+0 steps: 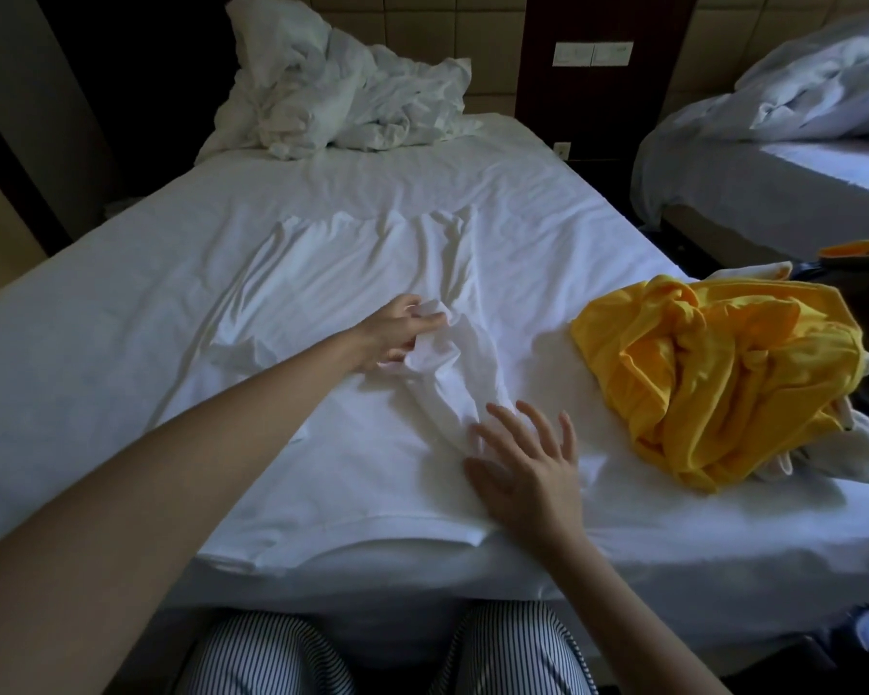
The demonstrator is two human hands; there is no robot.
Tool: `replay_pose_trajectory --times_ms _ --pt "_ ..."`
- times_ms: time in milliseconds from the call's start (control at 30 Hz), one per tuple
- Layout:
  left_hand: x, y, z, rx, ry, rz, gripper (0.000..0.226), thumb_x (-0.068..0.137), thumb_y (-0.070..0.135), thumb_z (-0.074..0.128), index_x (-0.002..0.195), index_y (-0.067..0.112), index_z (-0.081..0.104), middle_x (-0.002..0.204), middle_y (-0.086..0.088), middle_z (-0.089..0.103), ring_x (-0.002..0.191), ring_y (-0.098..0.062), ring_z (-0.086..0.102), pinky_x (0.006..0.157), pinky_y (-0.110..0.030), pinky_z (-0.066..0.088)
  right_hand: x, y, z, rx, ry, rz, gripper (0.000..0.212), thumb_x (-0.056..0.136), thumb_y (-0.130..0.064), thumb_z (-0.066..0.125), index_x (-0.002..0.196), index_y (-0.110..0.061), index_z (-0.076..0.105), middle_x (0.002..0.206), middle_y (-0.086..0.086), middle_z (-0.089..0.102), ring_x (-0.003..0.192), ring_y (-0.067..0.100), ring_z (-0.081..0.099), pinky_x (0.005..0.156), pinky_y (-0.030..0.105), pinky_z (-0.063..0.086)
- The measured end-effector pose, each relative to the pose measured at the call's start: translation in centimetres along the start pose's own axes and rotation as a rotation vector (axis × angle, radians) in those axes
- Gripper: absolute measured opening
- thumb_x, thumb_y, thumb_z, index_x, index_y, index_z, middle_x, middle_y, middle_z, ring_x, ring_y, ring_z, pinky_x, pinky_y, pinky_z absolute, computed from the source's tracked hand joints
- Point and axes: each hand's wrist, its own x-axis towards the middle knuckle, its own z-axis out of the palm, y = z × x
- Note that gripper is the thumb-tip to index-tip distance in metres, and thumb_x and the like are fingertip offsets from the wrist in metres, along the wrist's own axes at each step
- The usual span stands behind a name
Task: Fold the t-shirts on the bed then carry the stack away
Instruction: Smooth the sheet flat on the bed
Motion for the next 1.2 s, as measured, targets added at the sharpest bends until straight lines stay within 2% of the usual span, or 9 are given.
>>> replay_pose_trajectory --times_ms 133,200,433,500,633,867,967,1100,1200 --pt "-2.5 -1.5 -1.1 0.500 0.015 0.146 0.061 0.052 0.058 0.070 0.093 0.015 0.057 0.082 0.005 0.054 0.073 -0.009 0.050 0.067 -0.024 0.039 0.0 0.1 -0.1 0.121 0.046 0.004 0.024 0.089 -0.037 0.052 0.095 -0.030 0.074 0.113 -0.006 0.068 0.119 0.022 0.049 0.104 0.056 0.028" --pt "-3.4 -2.0 -1.2 0.629 -0.075 0.178 0.036 0.067 0.046 0.071 0.070 0.015 0.052 0.067 0.006 0.045 0.064 -0.010 0.041 0.060 -0.024 0.032 0.1 0.1 -0.3 0.162 0.084 0.006 0.023 0.091 -0.035 0.051 0.096 -0.030 0.073 0.109 -0.006 0.069 0.117 0.021 0.051 0.104 0.053 0.029" --pt "-5.3 -0.6 -2.4 -0.003 0.115 0.262 0.026 0.091 0.006 0.052 0.068 0.017 0.048 0.043 0.013 0.044 0.042 -0.002 0.036 0.046 -0.017 0.031 0.2 -0.5 -0.9 0.216 0.043 0.069 0.013 0.089 -0.026 0.048 0.086 -0.024 0.060 0.096 -0.008 0.069 0.111 0.018 0.054 0.106 0.045 0.027" --pt "-6.3 -1.8 -4.2 0.227 -0.036 0.248 0.013 0.079 0.014 0.067 0.081 0.022 0.056 0.046 0.014 0.048 0.043 -0.001 0.039 0.047 -0.014 0.034 0.1 -0.4 -1.1 0.238 0.002 0.074 0.018 0.086 -0.027 0.048 0.080 -0.019 0.063 0.093 -0.008 0.069 0.110 0.017 0.054 0.106 0.045 0.027" --pt "-7.9 -4.2 -7.6 0.499 -0.326 0.050 0.052 0.055 0.020 0.065 0.106 0.012 0.060 0.084 0.001 0.066 0.070 -0.001 0.058 0.068 -0.015 0.044 0.0 0.0 -1.4 0.278 -0.084 0.039 0.023 0.075 -0.034 0.051 0.063 -0.017 0.061 0.088 -0.008 0.069 0.108 0.014 0.051 0.102 0.054 0.030" --pt "-5.9 -1.2 -5.2 0.250 0.060 -0.082 0.015 0.089 0.027 0.058 0.083 0.013 0.057 0.078 -0.005 0.058 0.054 -0.010 0.043 0.048 -0.019 0.032 0.2 -0.3 -1.5 0.207 -0.153 0.008 0.041 0.077 -0.044 0.049 0.117 -0.035 0.058 0.127 -0.009 0.059 0.125 0.017 0.040 0.107 0.043 0.019" --pt "-4.0 0.1 -2.1 0.243 0.159 -0.143 0.026 0.089 0.031 0.059 0.079 0.007 0.059 0.067 -0.007 0.054 0.053 -0.015 0.047 0.047 -0.020 0.036 0.2 -0.2 -1.1 0.160 -0.147 0.024 0.031 0.081 -0.043 0.051 0.103 -0.033 0.070 0.123 -0.009 0.063 0.126 0.019 0.042 0.107 0.047 0.022" --pt "-1.8 -0.1 0.6 0.423 0.325 -0.168 0.037 0.082 0.022 0.063 0.110 -0.003 0.060 0.106 -0.016 0.064 0.097 -0.029 0.063 0.073 -0.028 0.047 0.1 -0.1 -0.7 0.147 -0.053 -0.002 0.024 0.084 -0.035 0.053 0.090 -0.027 0.075 0.106 -0.010 0.070 0.118 0.018 0.050 0.104 0.045 0.028" --pt "-1.1 0.2 0.7 0.276 0.407 -0.048 0.020 0.083 0.019 0.065 0.097 0.006 0.066 0.104 -0.013 0.066 0.102 -0.029 0.062 0.075 -0.028 0.047 0.2 0.1 -0.5 0.152 -0.012 -0.022 0.021 0.085 -0.029 0.054 0.084 -0.023 0.074 0.096 -0.011 0.071 0.114 0.017 0.052 0.101 0.044 0.031"
